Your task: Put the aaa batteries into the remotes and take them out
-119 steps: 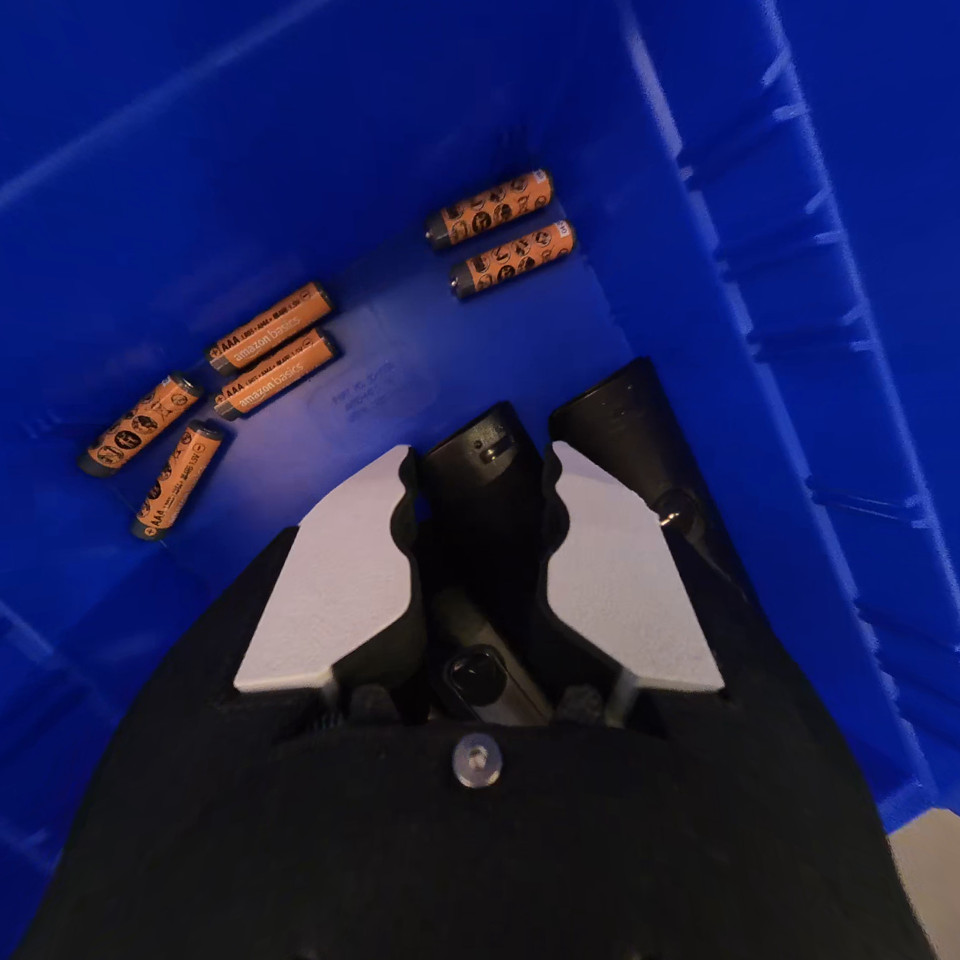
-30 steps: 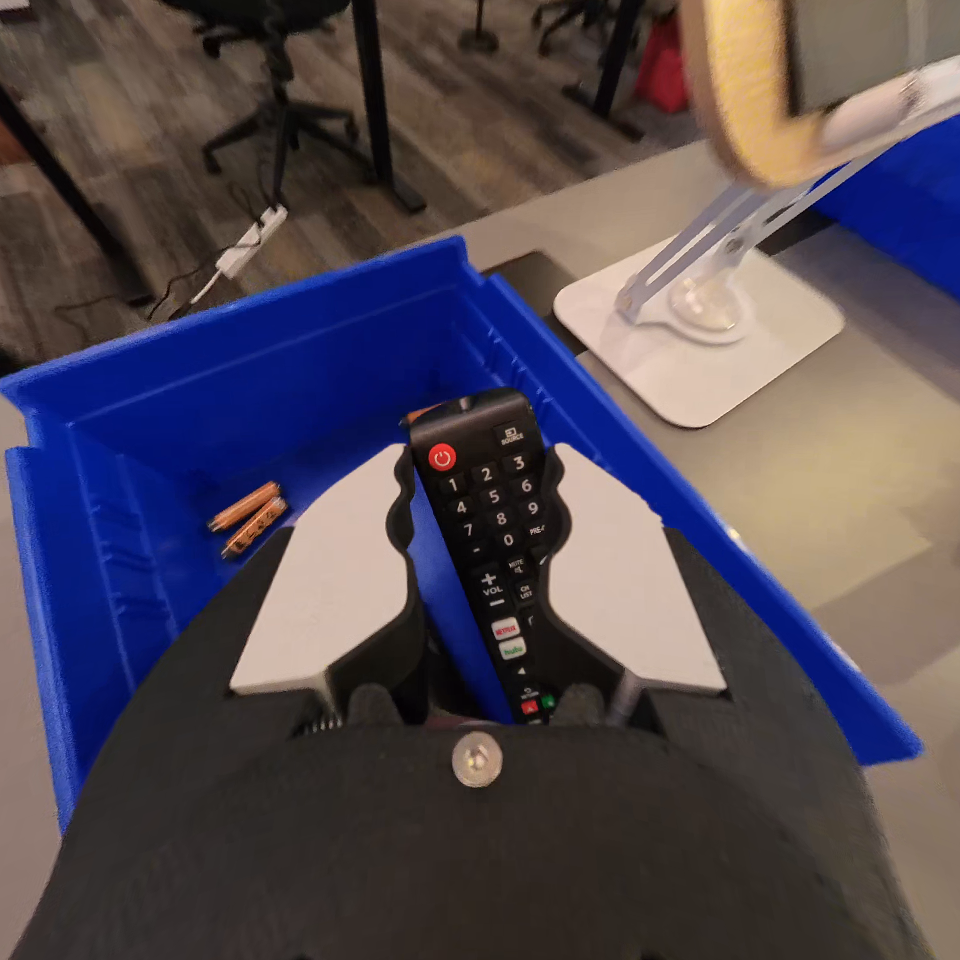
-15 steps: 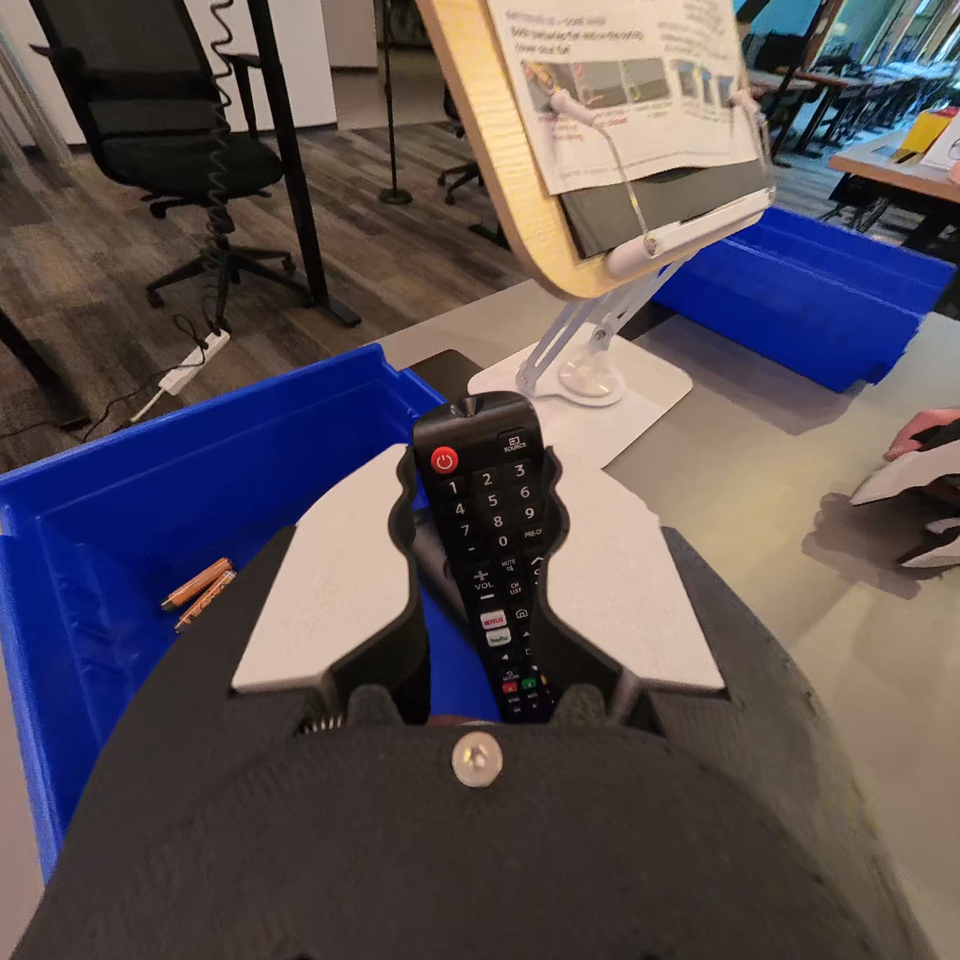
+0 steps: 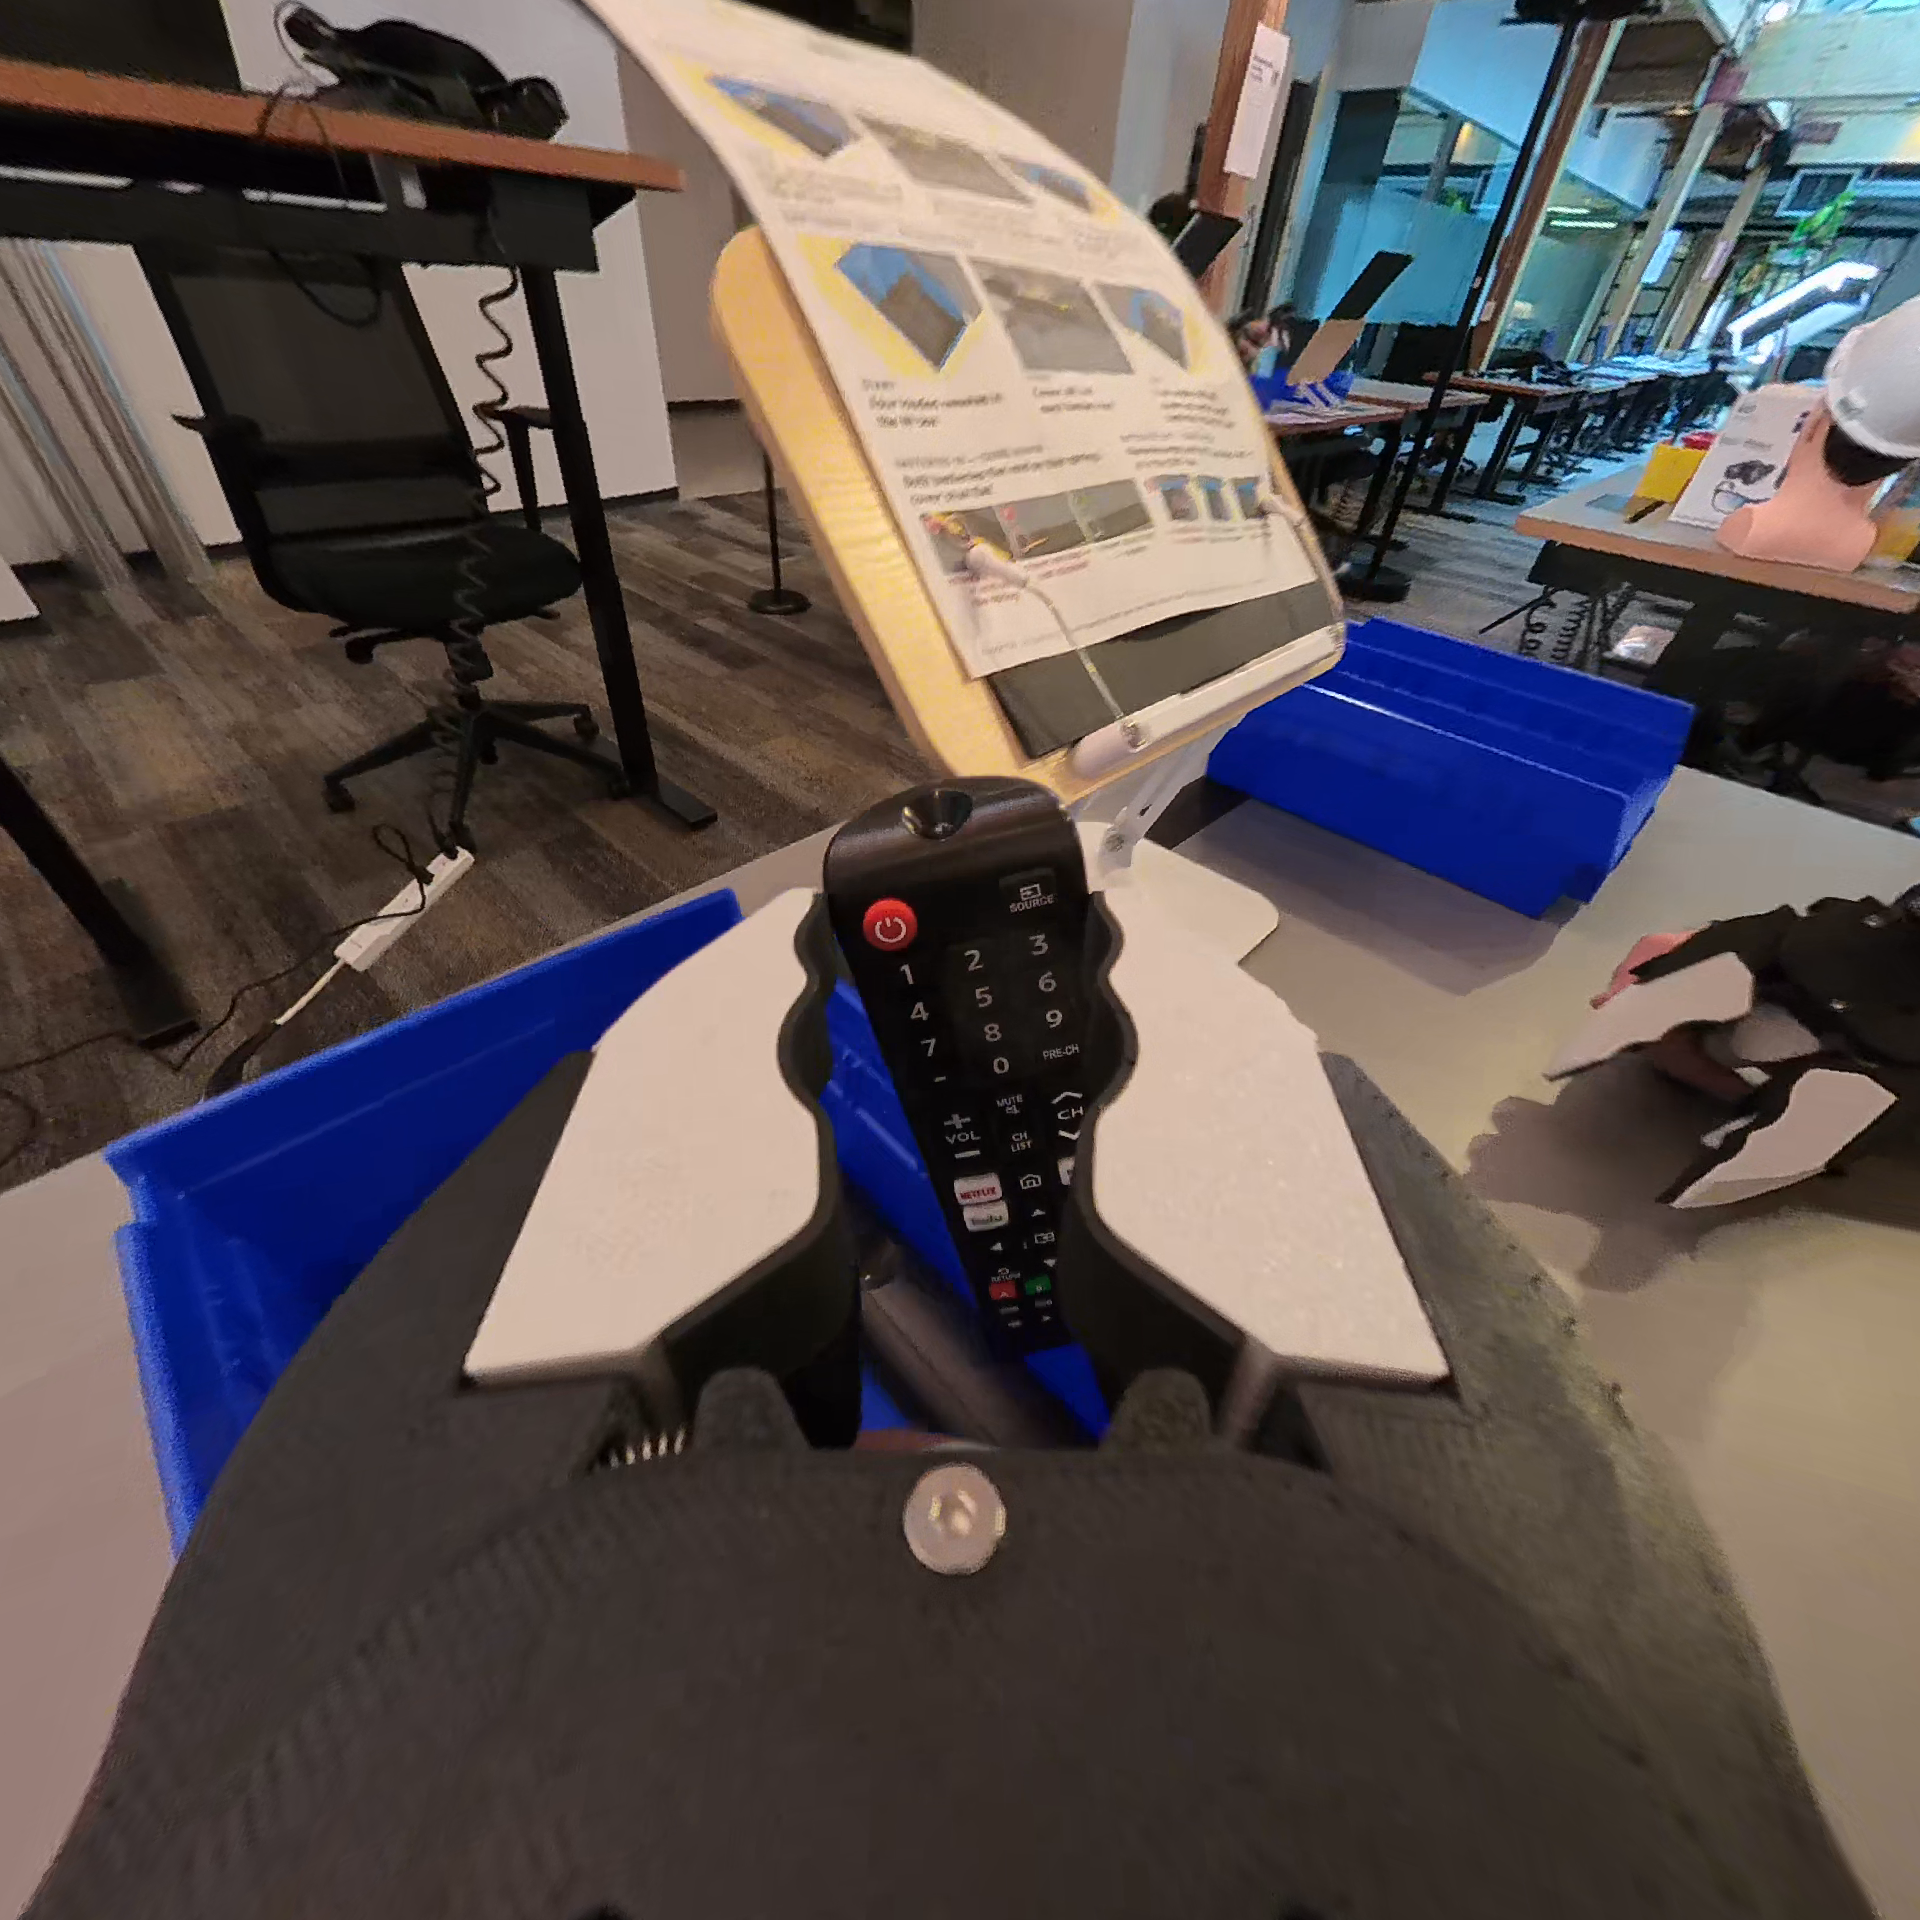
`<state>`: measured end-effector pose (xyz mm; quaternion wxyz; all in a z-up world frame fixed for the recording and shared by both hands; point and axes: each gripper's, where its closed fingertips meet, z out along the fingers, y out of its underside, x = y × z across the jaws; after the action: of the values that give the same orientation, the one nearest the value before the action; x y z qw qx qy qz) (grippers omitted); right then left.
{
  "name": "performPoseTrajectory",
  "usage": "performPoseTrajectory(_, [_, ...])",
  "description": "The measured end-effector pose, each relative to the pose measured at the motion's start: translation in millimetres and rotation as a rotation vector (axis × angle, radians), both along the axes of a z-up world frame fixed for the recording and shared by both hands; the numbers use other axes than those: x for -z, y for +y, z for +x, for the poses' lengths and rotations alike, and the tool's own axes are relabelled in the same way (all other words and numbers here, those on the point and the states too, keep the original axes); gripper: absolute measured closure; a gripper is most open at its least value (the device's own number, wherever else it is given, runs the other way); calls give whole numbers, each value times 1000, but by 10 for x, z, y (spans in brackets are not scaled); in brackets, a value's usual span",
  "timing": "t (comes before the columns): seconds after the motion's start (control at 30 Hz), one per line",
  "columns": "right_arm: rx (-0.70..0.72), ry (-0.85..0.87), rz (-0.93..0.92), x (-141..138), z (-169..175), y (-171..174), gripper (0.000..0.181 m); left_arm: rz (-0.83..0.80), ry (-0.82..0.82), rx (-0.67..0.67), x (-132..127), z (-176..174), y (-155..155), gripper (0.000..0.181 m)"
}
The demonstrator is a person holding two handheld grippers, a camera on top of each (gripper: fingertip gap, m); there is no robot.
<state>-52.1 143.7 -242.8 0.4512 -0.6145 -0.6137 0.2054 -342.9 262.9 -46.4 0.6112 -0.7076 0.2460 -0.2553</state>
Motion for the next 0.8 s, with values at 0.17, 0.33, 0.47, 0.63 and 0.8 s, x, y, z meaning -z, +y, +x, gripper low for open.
performPoseTrajectory(0.17, [-36, 174, -75, -500, -255, -53, 107, 69, 19, 101, -352, 425, -290, 135])
performPoseTrajectory(0.33, [-156, 323, -165, -1076, -706, -75, 89, 105, 9, 258, -525, 1132, -616, 135])
performPoseTrajectory(0.47, [-222, 405, -255, -1223, -952, 46, 74, 76, -27, 426, -347, 1864, -895, 136])
performPoseTrajectory(0.63, [-348, 444, -418, -1193, -877, -87, 82, 58, -108, 580, -164, 2488, -1143, 138])
performPoseTrajectory(0.8, [-456, 400, -463, -1035, -632, -370, 122, 22, -129, 645, 16, 2743, -1261, 142])
